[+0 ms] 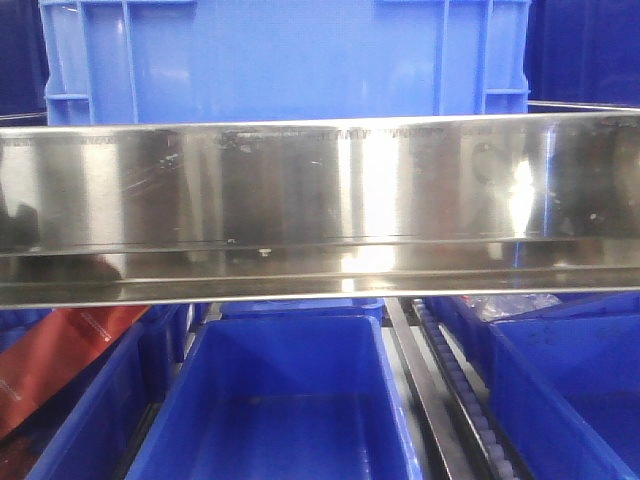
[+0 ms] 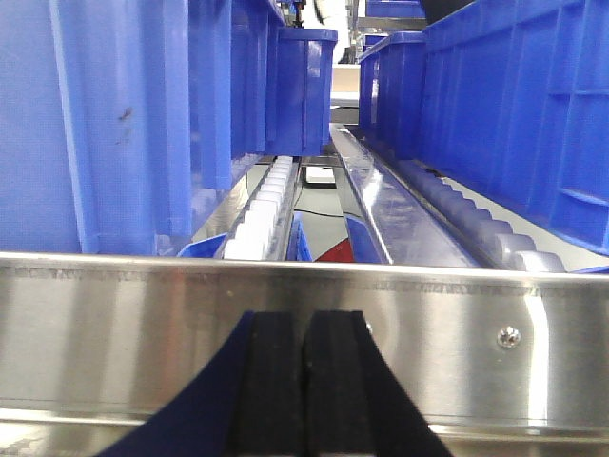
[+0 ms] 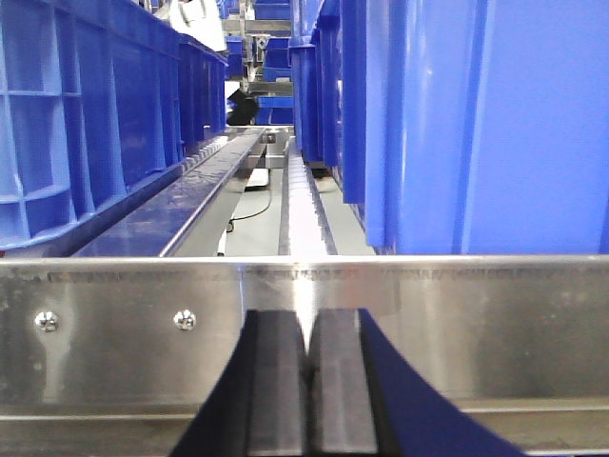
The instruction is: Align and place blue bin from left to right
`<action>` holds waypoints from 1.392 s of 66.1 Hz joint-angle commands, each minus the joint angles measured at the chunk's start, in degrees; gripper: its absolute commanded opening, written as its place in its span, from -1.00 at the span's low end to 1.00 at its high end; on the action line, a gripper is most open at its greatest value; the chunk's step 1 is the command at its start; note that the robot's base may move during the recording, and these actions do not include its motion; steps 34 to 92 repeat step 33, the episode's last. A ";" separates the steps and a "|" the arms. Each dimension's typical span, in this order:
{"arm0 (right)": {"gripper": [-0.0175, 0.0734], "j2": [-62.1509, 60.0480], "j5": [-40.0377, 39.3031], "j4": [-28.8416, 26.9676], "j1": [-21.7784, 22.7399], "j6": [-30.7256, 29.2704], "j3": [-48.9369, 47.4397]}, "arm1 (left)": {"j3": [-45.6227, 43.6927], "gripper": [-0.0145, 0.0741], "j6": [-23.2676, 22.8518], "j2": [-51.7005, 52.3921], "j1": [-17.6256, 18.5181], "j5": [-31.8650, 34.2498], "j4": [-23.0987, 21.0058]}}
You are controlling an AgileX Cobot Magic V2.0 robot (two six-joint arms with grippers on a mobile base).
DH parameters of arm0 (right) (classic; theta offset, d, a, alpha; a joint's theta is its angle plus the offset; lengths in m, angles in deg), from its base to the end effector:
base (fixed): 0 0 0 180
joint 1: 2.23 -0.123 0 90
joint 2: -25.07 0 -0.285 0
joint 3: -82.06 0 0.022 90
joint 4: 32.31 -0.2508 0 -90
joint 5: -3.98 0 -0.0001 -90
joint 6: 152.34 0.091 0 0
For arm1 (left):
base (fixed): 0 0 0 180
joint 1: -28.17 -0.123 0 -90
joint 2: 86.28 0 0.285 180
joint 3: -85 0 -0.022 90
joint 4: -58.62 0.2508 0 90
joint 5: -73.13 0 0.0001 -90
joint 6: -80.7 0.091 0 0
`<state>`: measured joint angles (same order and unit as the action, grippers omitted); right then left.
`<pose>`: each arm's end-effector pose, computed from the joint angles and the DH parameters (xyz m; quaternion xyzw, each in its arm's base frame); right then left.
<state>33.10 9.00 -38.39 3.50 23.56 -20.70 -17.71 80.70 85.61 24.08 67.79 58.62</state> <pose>0.0567 -0.0048 0.2049 0.0442 0.7073 -0.0199 0.7052 0.0569 0.0041 0.2040 -0.0254 0.7112 0.0251 0.7021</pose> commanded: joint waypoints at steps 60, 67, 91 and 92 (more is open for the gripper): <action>-0.97 -0.24 -0.77 0.09 0.35 -0.36 -0.03 | -0.07 -0.92 0.00 0.33 -0.29 1.20 0.00; -0.97 -0.24 -0.77 0.09 0.35 -0.36 -0.03 | -0.07 -0.92 0.00 0.33 -0.29 1.20 0.00; -0.97 -0.24 -0.77 0.09 0.35 -0.36 -0.03 | -0.07 -0.92 0.00 0.33 -0.29 1.20 0.00; -0.97 -0.24 -0.77 0.09 0.35 -0.36 -0.03 | -0.07 -0.92 0.00 0.33 -0.29 1.20 0.00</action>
